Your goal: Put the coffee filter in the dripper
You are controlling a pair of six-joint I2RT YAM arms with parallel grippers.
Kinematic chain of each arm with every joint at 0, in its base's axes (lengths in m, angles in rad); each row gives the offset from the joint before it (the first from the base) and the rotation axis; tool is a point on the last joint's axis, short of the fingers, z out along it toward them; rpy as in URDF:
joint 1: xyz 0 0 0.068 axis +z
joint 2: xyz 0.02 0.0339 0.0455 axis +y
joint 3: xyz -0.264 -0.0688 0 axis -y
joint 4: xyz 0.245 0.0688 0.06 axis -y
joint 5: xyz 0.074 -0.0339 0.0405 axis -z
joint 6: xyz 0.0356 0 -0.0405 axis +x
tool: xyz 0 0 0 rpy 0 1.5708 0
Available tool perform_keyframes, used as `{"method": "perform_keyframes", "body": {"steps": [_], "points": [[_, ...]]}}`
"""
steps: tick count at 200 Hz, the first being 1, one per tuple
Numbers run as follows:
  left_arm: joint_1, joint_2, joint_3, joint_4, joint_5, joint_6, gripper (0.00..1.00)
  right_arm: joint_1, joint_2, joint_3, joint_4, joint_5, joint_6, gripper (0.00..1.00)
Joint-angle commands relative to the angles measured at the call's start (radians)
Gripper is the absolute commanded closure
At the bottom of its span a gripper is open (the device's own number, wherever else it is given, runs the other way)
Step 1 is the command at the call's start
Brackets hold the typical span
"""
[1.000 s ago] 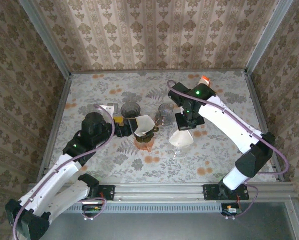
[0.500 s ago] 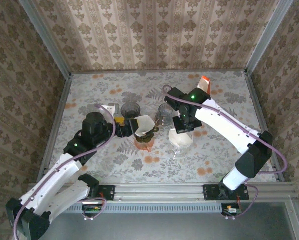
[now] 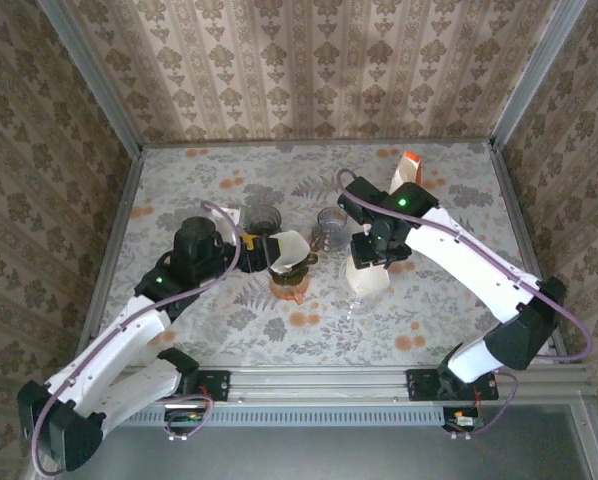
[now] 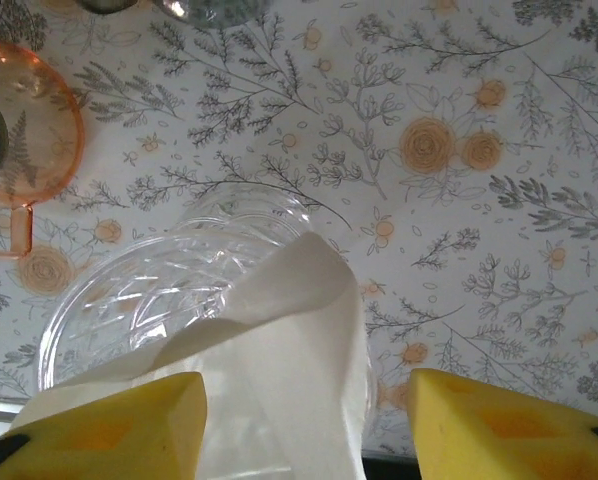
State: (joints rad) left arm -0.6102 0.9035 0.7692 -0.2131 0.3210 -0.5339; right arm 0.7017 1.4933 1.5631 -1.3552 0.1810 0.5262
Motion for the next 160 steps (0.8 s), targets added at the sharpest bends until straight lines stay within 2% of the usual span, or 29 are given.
{"method": "perform_keyframes", "body": {"steps": [1, 23, 66, 105, 130, 160], "points": [[-0.065, 0.039, 0.110, -0.069, 0.019, 0.069, 0.26, 0.007, -0.061, -0.025, 0.027, 0.051, -0.001, 0.37], [-0.153, 0.107, 0.198, -0.146, -0.012, 0.118, 0.23, 0.005, -0.129, -0.066, 0.083, 0.061, -0.014, 0.33], [-0.222, 0.258, 0.333, -0.227, 0.107, 0.161, 0.22, 0.004, -0.258, -0.189, 0.232, 0.066, -0.031, 0.31], [-0.320, 0.431, 0.478, -0.299, 0.121, 0.196, 0.31, 0.003, -0.335, -0.264, 0.265, 0.107, -0.034, 0.34], [-0.345, 0.505, 0.534, -0.321, 0.139, 0.194, 0.45, -0.008, -0.398, -0.316, 0.274, 0.115, -0.037, 0.40], [-0.367, 0.557, 0.575, -0.384, 0.127, 0.217, 0.55, -0.019, -0.439, -0.367, 0.306, 0.063, -0.041, 0.44]]}}
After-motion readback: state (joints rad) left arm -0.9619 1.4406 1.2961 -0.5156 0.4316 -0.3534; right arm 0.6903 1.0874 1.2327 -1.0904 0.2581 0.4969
